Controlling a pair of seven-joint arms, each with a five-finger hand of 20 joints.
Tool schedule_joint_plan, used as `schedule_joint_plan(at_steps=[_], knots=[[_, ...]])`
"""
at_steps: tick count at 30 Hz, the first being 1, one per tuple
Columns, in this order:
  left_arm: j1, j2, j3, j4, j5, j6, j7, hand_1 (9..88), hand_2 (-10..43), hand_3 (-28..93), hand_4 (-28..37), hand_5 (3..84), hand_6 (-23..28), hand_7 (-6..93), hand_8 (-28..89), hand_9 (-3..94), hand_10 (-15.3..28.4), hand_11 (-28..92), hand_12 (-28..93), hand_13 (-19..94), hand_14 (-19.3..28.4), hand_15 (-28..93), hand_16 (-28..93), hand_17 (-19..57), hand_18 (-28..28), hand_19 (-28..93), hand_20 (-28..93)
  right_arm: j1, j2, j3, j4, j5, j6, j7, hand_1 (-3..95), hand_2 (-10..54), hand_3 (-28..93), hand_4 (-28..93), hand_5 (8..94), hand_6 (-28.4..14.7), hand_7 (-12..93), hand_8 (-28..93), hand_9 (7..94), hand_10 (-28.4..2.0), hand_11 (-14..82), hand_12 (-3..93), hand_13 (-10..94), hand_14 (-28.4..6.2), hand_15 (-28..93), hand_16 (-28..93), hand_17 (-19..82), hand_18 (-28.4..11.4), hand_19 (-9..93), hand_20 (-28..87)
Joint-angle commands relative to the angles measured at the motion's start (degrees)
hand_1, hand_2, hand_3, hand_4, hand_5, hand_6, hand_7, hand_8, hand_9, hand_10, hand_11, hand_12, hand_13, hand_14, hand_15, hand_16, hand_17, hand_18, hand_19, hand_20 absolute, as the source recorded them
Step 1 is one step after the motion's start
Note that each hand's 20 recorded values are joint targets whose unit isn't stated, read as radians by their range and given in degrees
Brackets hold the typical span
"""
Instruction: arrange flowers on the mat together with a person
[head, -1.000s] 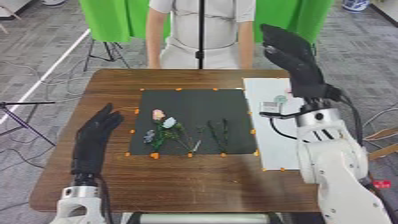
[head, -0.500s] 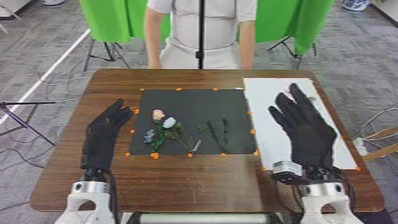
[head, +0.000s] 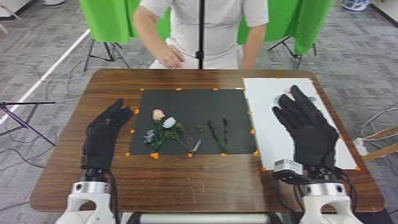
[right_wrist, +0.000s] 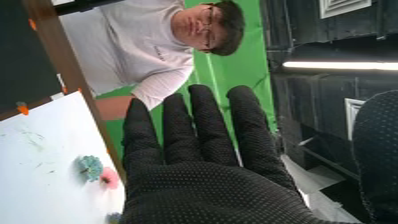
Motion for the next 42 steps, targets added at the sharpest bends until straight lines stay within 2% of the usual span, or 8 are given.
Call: schedule_joint_plan(at_steps=[1,4,15,23,27,32,42], knots=[[0.86,-0.86,-0.04,-0.10,0.24,-0.47,-0.22,25.3,-7.2,67,-19.3,43.4,3.9,6.4,-5,42.0,12.2,13,17,36,14.5,11,2,8.4,8.7,2,18,-0.28,-0.59,-0.67,0.03,0.44,-0.61,0.30,5.1,3.8,80,-20,33.9,-2.1,10,-9,36.1,-14.0,3.2,9.4,26,-9.9,8,8,15,-12.0,2,25],[0.86,-0.77,-0.19,-0.09,0.00,-0.38,-0.35,25.3,-7.2,67,-19.3,43.4,3.8,6.4,-5,42.1,12.2,13,17,36,14.5,11,2,8.3,8.7,2,18,-0.80,-0.89,0.44,-0.33,0.29,-3.35,1.71,5.2,4.0,80,-20,34.1,-2.1,10,-9,36.2,-13.9,3.1,9.5,26,-10.0,8,8,15,-12.2,3,25],[0.95,-0.99,-0.57,-0.12,-0.24,-0.54,-0.73,25.2,-7.2,67,-19.3,43.4,3.8,6.3,-5,42.1,12.3,13,17,36,14.5,11,2,8.2,8.7,2,18,-0.83,-0.92,0.05,-0.72,0.51,-2.82,3.14,6.2,5.2,79,-20,36.6,-2.1,10,-9,38.0,-14.6,3.7,10.3,29,-11.1,10,9,16,-13.1,4,25],[1.10,-1.04,-0.84,-0.24,-1.05,-0.47,-0.82,25.2,-7.2,67,-19.3,43.4,3.8,6.3,-5,42.2,12.2,13,17,36,14.5,11,2,7.9,8.9,2,18,-0.91,-0.86,-0.54,-1.21,1.06,-1.45,2.78,6.6,5.7,78,-20,37.8,-2.1,10,-9,39.0,-14.8,3.9,10.6,30,-11.6,11,10,16,-13.3,5,25],[0.67,-0.88,-0.84,-0.01,-1.07,-0.53,-0.80,25.2,-7.1,67,-19.3,43.4,3.8,6.2,-5,42.2,12.2,13,17,36,14.5,11,2,7.8,9.2,2,18,-0.52,-0.77,-0.62,-1.20,0.82,-1.47,2.40,6.8,6.3,79,-20,38.3,-1.9,10,-9,39.7,-14.6,4.0,10.7,31,-11.5,11,10,16,-13.4,5,25],[0.66,-0.93,-0.82,-0.09,-0.95,-0.52,-1.11,25.2,-7.1,67,-19.3,43.5,3.8,6.3,-5,42.2,12.3,13,17,36,14.5,11,2,7.8,9.2,2,18,-0.75,-0.41,-0.99,-1.38,1.30,-0.41,1.71,7.0,6.6,78,-19,38.7,-1.7,11,-9,40.3,-14.7,4.0,10.7,31,-11.4,11,10,17,-13.4,5,25],[1.08,-0.89,-0.91,-0.25,-1.04,-0.29,-0.86,25.2,-7.0,67,-19.4,43.5,3.9,6.2,-5,42.2,12.3,13,17,36,14.6,11,2,7.8,8.9,2,18,-0.69,0.10,-1.35,-1.46,1.68,-0.32,1.75,6.9,6.9,79,-19,39.6,-1.8,11,-9,41.1,-14.6,4.2,10.6,32,-11.3,11,10,17,-13.3,5,25]])
